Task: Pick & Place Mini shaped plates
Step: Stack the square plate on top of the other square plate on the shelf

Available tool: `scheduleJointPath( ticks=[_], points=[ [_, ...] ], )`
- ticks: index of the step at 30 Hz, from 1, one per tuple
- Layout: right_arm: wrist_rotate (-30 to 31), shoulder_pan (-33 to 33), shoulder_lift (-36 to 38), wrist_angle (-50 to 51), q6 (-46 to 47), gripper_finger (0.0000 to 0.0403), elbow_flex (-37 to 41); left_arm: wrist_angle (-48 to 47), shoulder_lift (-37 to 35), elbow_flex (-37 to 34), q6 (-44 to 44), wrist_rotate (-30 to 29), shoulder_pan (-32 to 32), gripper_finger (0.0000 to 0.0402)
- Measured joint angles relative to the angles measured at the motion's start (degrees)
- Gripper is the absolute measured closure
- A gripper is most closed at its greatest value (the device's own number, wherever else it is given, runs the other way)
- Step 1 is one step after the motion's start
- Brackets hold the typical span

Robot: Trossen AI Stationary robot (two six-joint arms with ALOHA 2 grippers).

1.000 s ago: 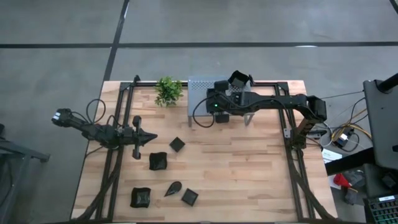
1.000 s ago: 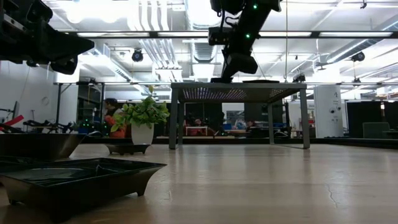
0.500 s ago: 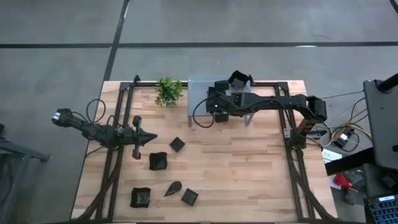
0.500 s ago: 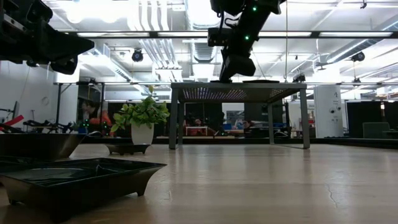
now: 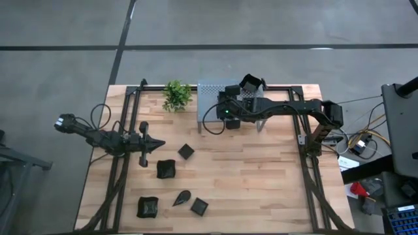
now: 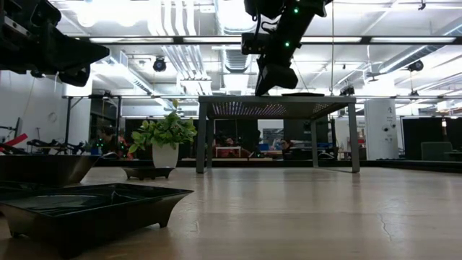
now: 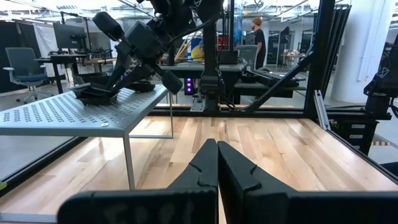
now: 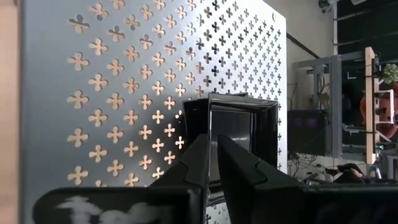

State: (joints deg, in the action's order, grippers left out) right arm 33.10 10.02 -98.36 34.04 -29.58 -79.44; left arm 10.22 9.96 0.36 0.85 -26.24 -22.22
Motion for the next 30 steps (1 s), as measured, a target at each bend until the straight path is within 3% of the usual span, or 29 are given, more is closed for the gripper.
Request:
scheduleJointPath(
  ticks=[4,17,22,30],
  points=[
    [-0.1,0.0,0.0,0.1,0.1,0.0392,0.0,0.0,0.0,0.0,0.0,0.0,0.0,0.0401],
    [0.1,-2.0,0.0,0.1,-0.8,0.0395,0.1,0.0,0.0,0.0,0.0,0.0,0.0,0.0401],
    [6.9,-2.3,0.0,-0.3,-1.1,0.0394,0.1,0.0,0.0,0.0,0.0,0.0,0.0,0.0401],
    [7.4,-0.1,0.3,-3.8,-3.9,0.0395,-0.1,0.0,0.0,0.0,0.0,0.0,0.0,0.0401]
  ],
)
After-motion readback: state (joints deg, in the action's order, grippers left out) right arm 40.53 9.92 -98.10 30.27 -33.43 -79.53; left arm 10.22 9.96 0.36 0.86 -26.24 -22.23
